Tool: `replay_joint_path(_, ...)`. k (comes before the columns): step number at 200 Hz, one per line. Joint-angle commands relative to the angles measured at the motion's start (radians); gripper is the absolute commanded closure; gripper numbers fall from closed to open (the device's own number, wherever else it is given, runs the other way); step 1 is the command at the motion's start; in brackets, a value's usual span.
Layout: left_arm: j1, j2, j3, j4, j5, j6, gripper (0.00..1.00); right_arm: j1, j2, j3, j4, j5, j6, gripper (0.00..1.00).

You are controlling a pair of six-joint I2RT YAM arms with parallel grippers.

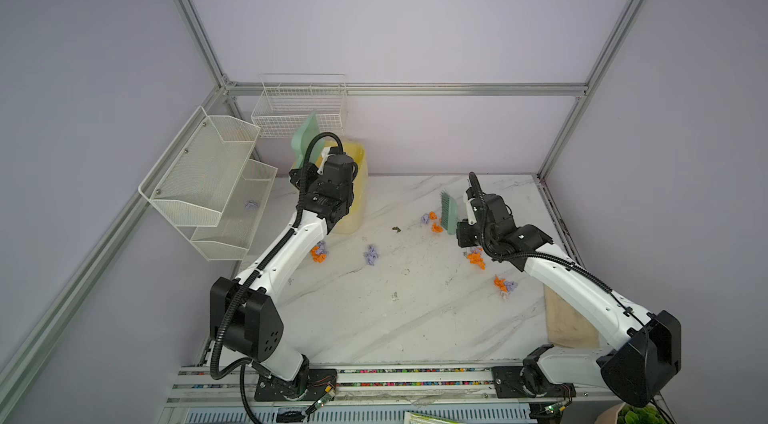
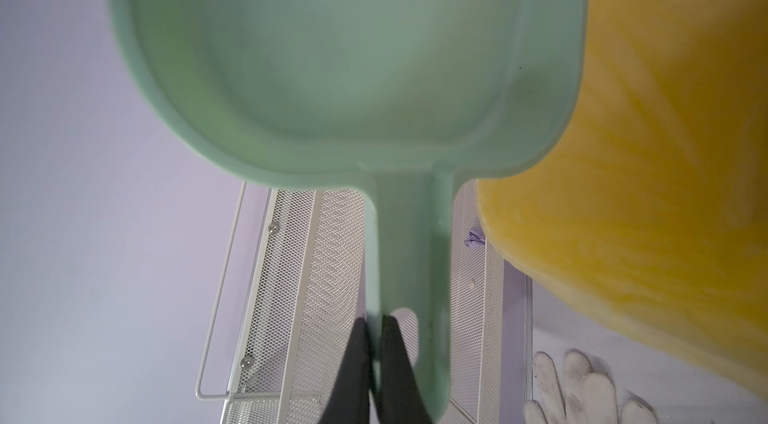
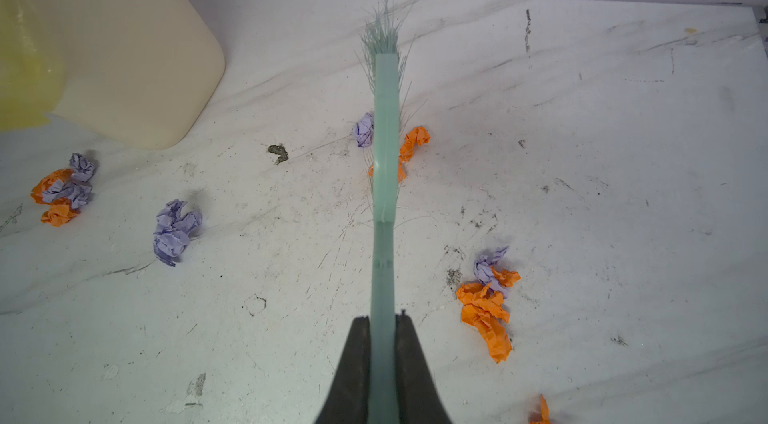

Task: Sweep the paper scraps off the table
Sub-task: 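Tip the dustpan over the yellow bin with the left gripper to empty scraps, then bring the empty dustpan back down to the table with the left gripper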

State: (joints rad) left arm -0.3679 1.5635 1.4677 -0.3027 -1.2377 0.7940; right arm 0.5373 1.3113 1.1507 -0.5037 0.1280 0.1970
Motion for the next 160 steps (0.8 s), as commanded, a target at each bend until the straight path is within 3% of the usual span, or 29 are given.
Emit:
replay_joint_path(1, -0.032, -0.066, -0.005, -0.008, 0.012, -0.059, 1.0, -0.005, -0.025, -0.016, 0.031, 0.015, 0.005, 1.0)
replay_joint_path(55, -0.089, -0.088, -0.017, -0.056, 0.003, -0.112, 1.0, -0.006, -0.021, -0.006, 0.031, 0.01, 0.018, 1.0)
replay_joint_path(96, -0.107, -0.085, 0.071, -0.315, 0.066, -0.342, 1.0, -0.005, -0.003, 0.031, 0.03, -0.009, 0.033, 1.0)
replay_joint_path(138, -0.192, -0.062, 0.251, -0.7, 0.274, -0.679, 1.0, -0.006, -0.001, 0.055, 0.001, 0.009, 0.031, 1.0)
replay_joint_path(160, -0.226, -0.071, 0.29, -0.795, 0.425, -0.791, 1.0, -0.007, 0.005, 0.079, -0.021, 0.031, 0.024, 1.0)
